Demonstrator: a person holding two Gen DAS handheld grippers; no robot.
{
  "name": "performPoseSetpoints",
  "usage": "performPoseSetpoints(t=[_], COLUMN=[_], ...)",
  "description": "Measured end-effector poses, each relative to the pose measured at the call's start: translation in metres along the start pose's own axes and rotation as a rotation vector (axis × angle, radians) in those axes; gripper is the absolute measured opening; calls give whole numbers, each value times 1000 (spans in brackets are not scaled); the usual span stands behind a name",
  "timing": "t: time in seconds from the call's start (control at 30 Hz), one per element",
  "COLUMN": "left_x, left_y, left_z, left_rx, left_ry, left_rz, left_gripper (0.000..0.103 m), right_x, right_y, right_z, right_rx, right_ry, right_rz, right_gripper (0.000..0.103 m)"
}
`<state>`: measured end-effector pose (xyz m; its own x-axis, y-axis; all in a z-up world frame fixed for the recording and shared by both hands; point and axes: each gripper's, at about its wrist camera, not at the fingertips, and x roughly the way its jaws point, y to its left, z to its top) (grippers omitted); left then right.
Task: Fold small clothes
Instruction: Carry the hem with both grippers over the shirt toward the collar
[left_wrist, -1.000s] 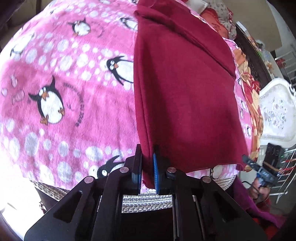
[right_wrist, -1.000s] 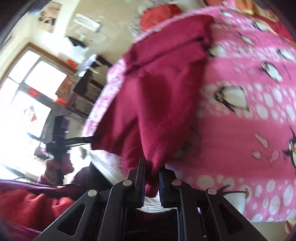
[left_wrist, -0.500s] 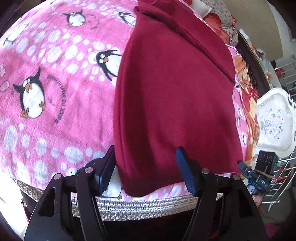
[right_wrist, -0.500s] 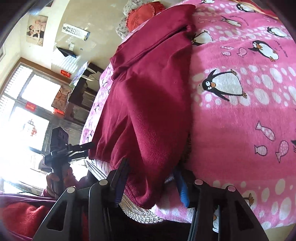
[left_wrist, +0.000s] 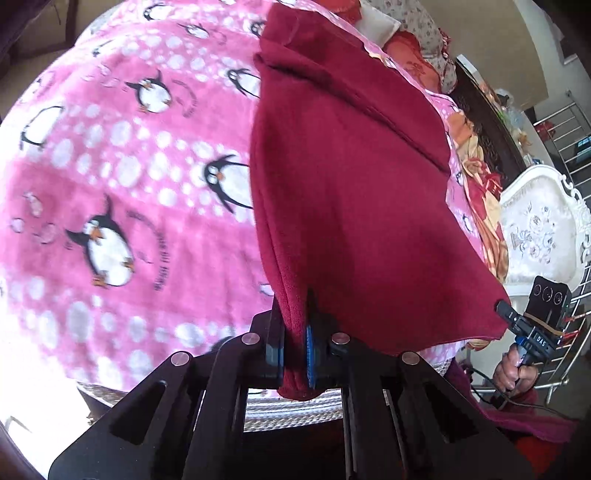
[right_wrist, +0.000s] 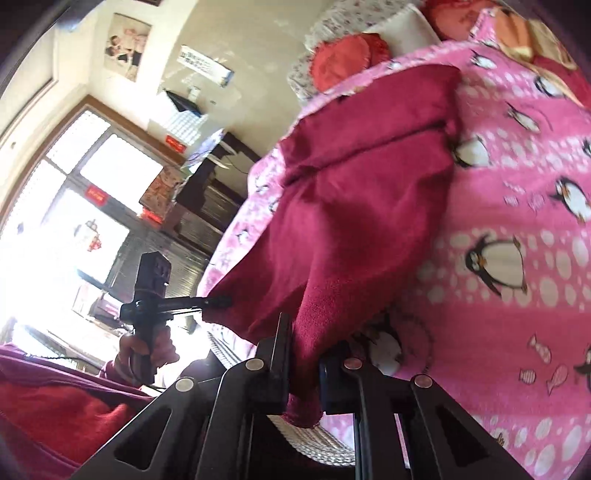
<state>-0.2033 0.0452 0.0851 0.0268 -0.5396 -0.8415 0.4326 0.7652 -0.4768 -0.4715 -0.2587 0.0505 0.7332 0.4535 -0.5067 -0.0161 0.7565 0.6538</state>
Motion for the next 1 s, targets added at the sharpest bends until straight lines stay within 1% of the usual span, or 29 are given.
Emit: performPoseSetpoints(t=[0.07,0.17,0.23,0.3,0.37,0.5,0.57,0.67,0.73,0.8,0.83,0.9,1.0], left_x=[2,13,16,12,5,-10,-14,-16,-12,-3,0,8,19], left_y=[7,11,6,-1,-7,-19,-22,-32,-38,-47,-50,-54,-56], left_z=[-1,-6,-5,2,15,60,86,125,148,167,173,182,191], left_rx=[-16,-33,-15,12,36,62,50,81,97,105,116,142,142], left_ry=[15,51,60,53,28,-54,-100,-182,-212,-230,-240,-253,-256], left_rz=[8,2,-12,-28,-53,-91,-111,-101,-104,-84,-58,5,45], left_gripper=[7,7,7,7,7,7,7,7,7,7,7,7,7], right_x=[7,27,32,29,24,19,19,24,25,27,28,29,31], right_y=[-1,-14,-21,-23,-20,-17,-21,-28,-36,-44,-45,-51,-56], right_z=[-2,-9,-12,-5,9,52,77,116,136,157,167,179,188], right_rx=[-6,18,43,63,47,4,-10,-34,-27,-22,-22,-7,3], right_ry=[41,125,140,113,85,7,-38,-94,-130,-152,-164,-185,-195], right_rz=[-2,-47,-58,-33,-20,-12,-21,-102,-110,-127,-143,-157,-168], right_gripper=[10,10,10,10,10,10,10,10,10,10,10,10,10])
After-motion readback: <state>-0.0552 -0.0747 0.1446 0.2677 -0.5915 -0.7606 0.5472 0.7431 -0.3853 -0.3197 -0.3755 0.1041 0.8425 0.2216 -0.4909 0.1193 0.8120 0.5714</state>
